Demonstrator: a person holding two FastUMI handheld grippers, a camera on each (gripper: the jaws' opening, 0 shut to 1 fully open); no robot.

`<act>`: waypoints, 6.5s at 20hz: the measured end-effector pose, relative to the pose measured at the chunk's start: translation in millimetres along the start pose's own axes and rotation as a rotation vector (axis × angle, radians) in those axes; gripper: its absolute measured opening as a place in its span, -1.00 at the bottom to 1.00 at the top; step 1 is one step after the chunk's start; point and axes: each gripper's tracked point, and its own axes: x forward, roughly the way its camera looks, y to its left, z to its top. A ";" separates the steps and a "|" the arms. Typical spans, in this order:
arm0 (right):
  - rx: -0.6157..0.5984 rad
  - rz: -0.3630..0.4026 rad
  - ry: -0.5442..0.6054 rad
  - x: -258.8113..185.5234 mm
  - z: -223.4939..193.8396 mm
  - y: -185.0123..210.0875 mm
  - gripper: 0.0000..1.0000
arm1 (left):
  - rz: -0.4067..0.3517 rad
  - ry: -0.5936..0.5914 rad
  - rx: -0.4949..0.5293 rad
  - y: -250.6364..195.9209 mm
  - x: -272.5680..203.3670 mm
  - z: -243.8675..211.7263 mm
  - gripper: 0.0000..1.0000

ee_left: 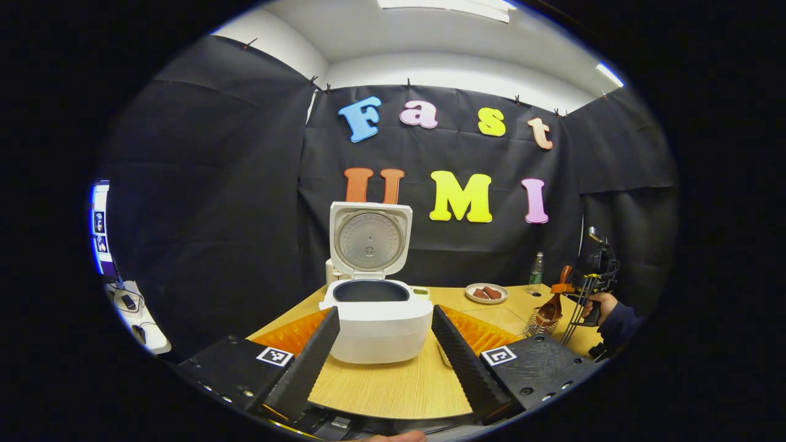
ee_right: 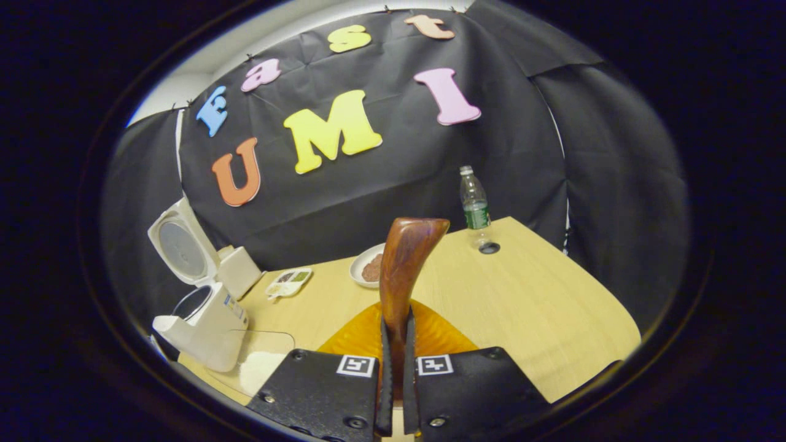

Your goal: Close the left gripper, press the button to open the rice cooker; take a wooden spoon from the chopstick holder with the right hand, scoop a spoonful of rice and pour it into the rice cooker, then put the wooden spoon back into the chopstick holder.

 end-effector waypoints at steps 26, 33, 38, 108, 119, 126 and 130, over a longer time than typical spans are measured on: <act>-0.296 0.015 -0.115 19.1 -51.9 192.6 -0.82 | 0.072 -0.060 -0.008 67.6 -56.4 -7.1 0.88; -0.414 -0.125 -0.147 37.9 -73.3 189.3 -0.82 | 0.043 -0.064 0.013 58.9 -53.5 -8.2 0.88; -0.459 -0.052 -0.093 41.6 -105.7 215.3 -0.79 | 0.002 -0.051 0.012 44.3 -48.7 -10.5 0.89; 0.372 0.497 0.056 112.1 66.8 435.0 -0.78 | 0.156 0.010 0.047 71.9 7.7 8.8 0.91; -0.187 0.589 -0.061 94.6 26.4 506.9 -0.77 | 0.134 0.007 0.020 71.9 -2.8 5.0 0.91; -0.587 0.588 -0.192 72.9 -2.3 528.6 -0.77 | 0.137 0.040 0.024 73.0 -1.4 -3.3 0.89; -0.724 0.583 -0.255 63.9 -11.0 533.4 -0.77 | 0.129 0.043 0.031 69.4 2.7 -0.8 0.88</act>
